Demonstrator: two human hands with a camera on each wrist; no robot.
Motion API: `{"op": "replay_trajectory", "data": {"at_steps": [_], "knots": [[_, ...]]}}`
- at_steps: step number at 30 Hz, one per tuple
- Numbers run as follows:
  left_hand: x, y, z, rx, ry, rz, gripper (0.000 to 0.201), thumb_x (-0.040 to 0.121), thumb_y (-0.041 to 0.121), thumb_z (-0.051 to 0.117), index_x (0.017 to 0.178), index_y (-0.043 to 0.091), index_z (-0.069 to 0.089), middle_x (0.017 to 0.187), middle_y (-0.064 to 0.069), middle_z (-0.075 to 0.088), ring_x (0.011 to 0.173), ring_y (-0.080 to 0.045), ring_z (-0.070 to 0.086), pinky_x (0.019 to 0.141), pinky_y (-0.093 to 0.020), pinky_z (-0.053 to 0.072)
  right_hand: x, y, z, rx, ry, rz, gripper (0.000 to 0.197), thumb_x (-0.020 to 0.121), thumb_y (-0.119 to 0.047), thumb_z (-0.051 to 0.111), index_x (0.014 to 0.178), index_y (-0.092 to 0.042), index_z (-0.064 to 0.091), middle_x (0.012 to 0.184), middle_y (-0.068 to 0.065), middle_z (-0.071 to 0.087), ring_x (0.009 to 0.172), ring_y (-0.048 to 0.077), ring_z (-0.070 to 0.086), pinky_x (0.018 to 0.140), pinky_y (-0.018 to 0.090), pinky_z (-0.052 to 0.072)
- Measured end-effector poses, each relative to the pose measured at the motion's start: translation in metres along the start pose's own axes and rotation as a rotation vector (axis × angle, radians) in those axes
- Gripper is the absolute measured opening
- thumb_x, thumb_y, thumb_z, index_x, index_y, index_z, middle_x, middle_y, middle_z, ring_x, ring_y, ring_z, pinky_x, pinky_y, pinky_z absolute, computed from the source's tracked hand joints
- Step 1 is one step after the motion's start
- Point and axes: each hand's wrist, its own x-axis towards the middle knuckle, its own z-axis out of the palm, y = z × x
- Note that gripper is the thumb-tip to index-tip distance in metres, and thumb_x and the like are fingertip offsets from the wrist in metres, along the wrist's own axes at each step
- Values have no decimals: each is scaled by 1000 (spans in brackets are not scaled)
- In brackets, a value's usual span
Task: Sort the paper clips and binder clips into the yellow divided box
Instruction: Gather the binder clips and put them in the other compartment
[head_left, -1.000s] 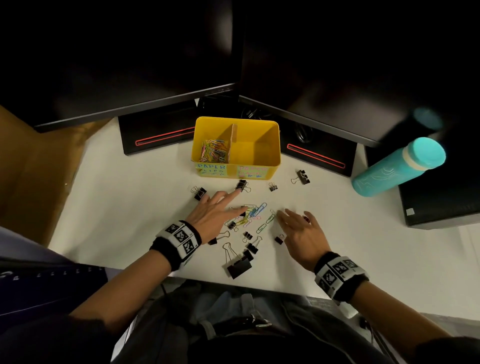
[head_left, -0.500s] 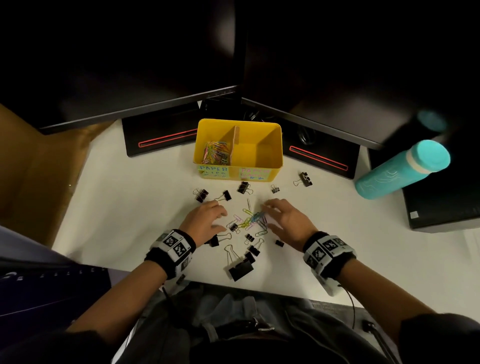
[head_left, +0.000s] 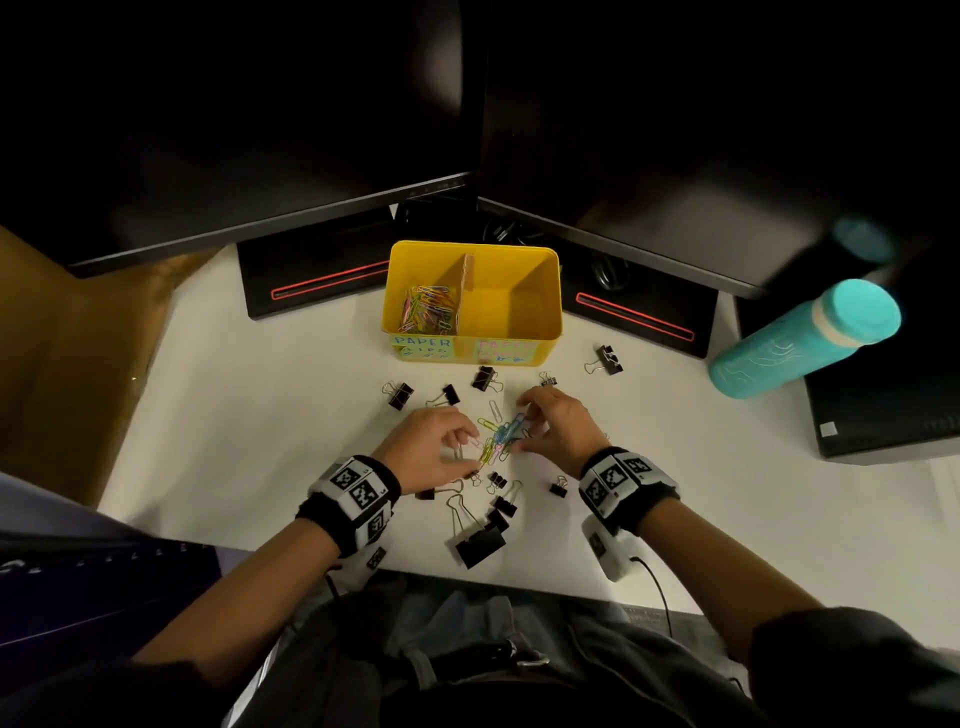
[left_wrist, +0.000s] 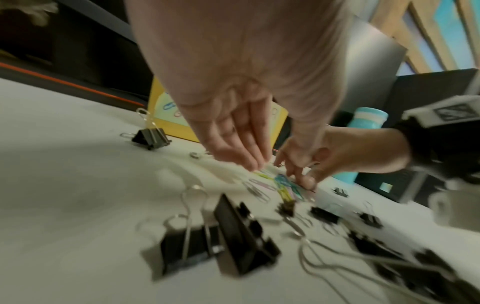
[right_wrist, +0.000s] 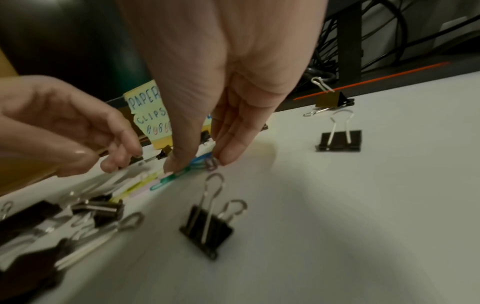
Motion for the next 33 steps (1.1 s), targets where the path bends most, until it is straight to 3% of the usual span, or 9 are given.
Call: {"op": "replay_trajectory", "data": {"at_steps": [4,6,13,20,22,25,28,30,33], "knots": [[18,11,-4,205,-45,-131,63,64,42,81,116,20,54,99,6,54,80,-11,53,72,-32,49,-4,9,-9,17,-32,18,64,57,-21,89,111,-8,57,93,1,52,71,18,58,69,31,55],[25,21,4,333,-80,-181,68,58,48,82,113,19,53,104,5,53,88,-14,55,74,-33,48,-1,7,-6,-1,-33,-8,65,56,-21,89,111,-8,58,93,3,53,74,17,55,69,27,51],[35,30,16,506,-34,-190,17,82,22,70,93,8,67,95,-9,67,88,-28,62,70,-37,50,12,-8,15,-132,-29,-149,29,71,-19,76,96,-15,63,93,5,57,73,24,58,63,38,52],[24,25,-7,498,-62,-226,12,86,17,64,84,7,69,86,-12,70,78,-28,65,67,-35,55,14,-9,15,-212,-41,-223,13,83,-12,64,93,-5,62,93,15,58,70,36,58,62,41,51],[18,31,-25,439,9,-197,11,87,17,64,83,9,69,86,-9,71,72,-22,63,65,-33,54,14,-7,14,-193,-38,-217,12,82,-11,64,93,-6,62,93,15,58,72,36,59,64,44,52],[20,45,-63,281,304,-106,10,88,18,63,85,9,68,83,-4,69,68,-16,62,65,-28,53,10,-9,10,-168,-31,-239,10,85,-10,63,94,-6,62,91,14,57,70,32,57,64,45,52],[38,44,-97,186,603,-102,15,85,19,66,72,11,63,66,2,62,56,-7,55,61,-27,52,6,-26,-7,-83,89,-316,8,88,-14,61,92,-7,62,87,8,56,66,18,51,61,34,51],[55,35,-105,171,569,-158,11,82,18,70,76,11,65,65,2,63,58,-9,57,67,-32,56,15,-49,-24,-35,180,-385,9,89,-16,60,91,-7,62,88,6,56,68,11,48,62,19,45],[69,27,-105,212,410,-206,24,80,22,71,99,8,68,87,-8,72,77,-19,66,76,-40,57,50,-84,-49,-23,306,-433,10,89,-16,59,90,-6,61,87,3,52,69,9,47,61,7,37]]}}
